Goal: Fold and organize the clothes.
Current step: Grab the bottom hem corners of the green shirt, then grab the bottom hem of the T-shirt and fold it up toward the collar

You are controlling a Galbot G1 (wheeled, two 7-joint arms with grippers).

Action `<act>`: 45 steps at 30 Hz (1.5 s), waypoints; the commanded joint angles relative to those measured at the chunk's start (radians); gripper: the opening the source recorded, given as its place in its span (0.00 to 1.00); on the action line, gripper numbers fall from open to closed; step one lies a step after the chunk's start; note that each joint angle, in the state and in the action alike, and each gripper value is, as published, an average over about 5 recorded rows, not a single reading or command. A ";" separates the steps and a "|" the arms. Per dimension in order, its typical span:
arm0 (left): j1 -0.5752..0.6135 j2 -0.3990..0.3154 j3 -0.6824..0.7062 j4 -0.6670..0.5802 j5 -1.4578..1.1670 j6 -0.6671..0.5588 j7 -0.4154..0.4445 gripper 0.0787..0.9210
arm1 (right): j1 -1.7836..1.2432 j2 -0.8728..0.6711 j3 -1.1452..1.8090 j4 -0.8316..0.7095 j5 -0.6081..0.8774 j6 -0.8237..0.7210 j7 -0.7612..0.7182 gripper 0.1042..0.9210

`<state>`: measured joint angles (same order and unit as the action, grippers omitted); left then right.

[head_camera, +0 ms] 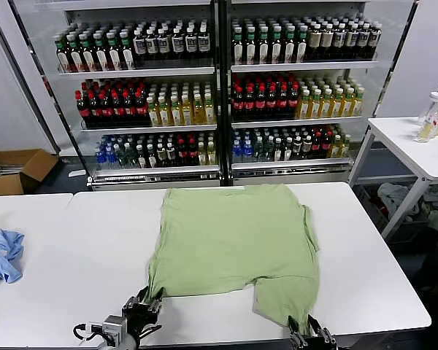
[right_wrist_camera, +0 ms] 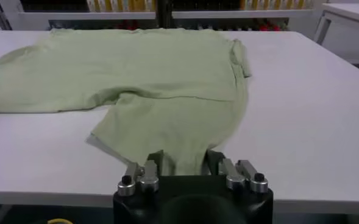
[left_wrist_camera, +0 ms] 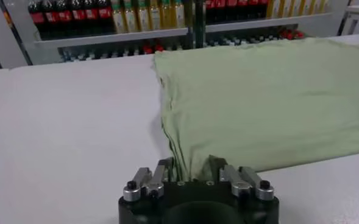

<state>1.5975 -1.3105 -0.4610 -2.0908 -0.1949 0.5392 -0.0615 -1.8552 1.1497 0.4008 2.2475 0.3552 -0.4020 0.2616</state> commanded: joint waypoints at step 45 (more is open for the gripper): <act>-0.238 0.155 -0.041 0.063 -0.319 -0.086 0.061 0.00 | 0.616 -0.253 0.026 -0.222 0.237 0.041 -0.027 0.00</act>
<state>1.5307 -1.1977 -0.5214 -2.1861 -0.4538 0.4574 0.0004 -1.4036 0.9269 0.4461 2.1425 0.5537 -0.3620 0.2315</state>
